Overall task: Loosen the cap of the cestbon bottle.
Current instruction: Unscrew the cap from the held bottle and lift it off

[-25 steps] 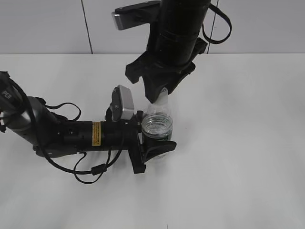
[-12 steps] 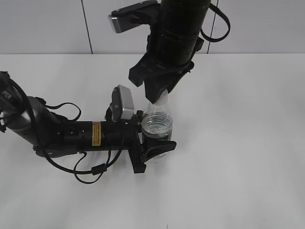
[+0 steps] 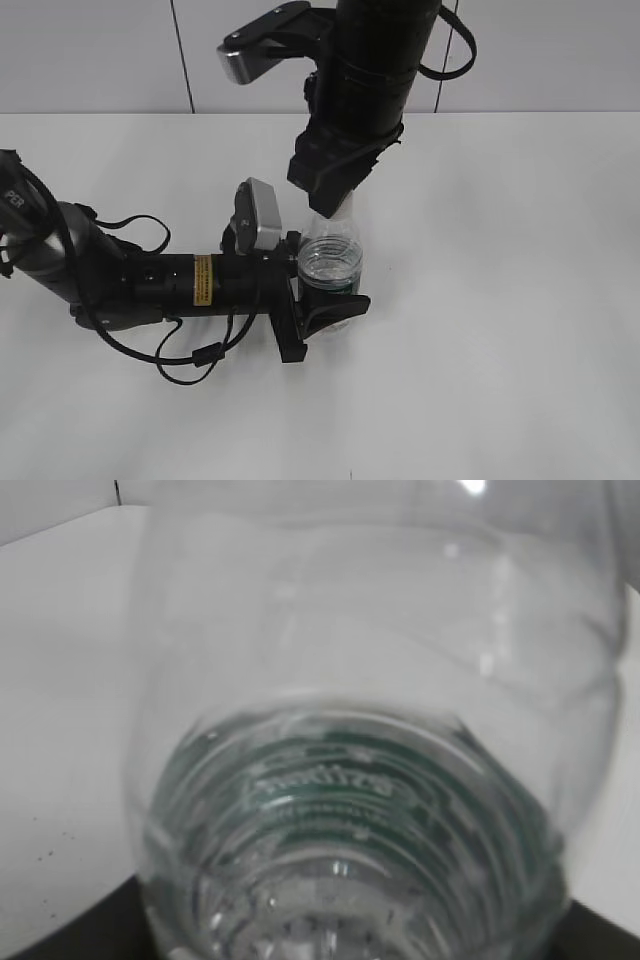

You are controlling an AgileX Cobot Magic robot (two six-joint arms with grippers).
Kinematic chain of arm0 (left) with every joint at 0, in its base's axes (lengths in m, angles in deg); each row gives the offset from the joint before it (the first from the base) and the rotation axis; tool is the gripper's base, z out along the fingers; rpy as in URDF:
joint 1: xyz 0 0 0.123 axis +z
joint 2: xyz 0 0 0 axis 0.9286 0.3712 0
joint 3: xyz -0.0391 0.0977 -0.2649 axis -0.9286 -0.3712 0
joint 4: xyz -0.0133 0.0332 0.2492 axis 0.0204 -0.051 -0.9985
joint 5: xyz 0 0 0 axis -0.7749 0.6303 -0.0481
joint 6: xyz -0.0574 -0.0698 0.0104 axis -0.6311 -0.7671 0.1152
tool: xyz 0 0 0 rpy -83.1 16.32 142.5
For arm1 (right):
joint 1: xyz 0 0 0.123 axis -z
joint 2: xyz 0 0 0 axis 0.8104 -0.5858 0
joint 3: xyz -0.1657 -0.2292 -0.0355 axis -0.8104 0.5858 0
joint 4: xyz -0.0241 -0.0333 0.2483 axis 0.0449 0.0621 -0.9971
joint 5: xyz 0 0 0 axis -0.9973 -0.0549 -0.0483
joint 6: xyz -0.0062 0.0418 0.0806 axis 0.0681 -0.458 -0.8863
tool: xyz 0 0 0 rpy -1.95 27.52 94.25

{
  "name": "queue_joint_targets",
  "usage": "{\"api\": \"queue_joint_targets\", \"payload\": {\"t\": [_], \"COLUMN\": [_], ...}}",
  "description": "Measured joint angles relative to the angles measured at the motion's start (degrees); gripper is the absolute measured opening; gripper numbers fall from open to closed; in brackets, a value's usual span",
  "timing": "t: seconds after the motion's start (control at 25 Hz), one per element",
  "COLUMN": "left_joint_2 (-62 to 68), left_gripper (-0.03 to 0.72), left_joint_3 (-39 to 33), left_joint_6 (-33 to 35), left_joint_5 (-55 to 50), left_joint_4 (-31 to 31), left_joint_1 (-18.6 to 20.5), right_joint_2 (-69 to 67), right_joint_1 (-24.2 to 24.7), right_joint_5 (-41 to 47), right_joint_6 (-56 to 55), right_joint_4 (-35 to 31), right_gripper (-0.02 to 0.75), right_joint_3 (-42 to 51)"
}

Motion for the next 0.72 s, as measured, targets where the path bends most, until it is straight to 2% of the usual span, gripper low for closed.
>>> {"api": "queue_joint_targets", "payload": {"t": [0.72], "left_joint_2": [0.0], "left_gripper": [0.412], "left_joint_3": [0.0], "left_joint_6": [0.3], "left_joint_5": [0.0], "left_joint_4": [-0.2], "left_joint_1": [0.0], "right_joint_2": [0.2], "right_joint_1": [0.0], "right_joint_5": [0.0], "right_joint_6": [39.8], "right_joint_4": [-1.1], "right_gripper": [0.293], "right_joint_3": [0.0]}}
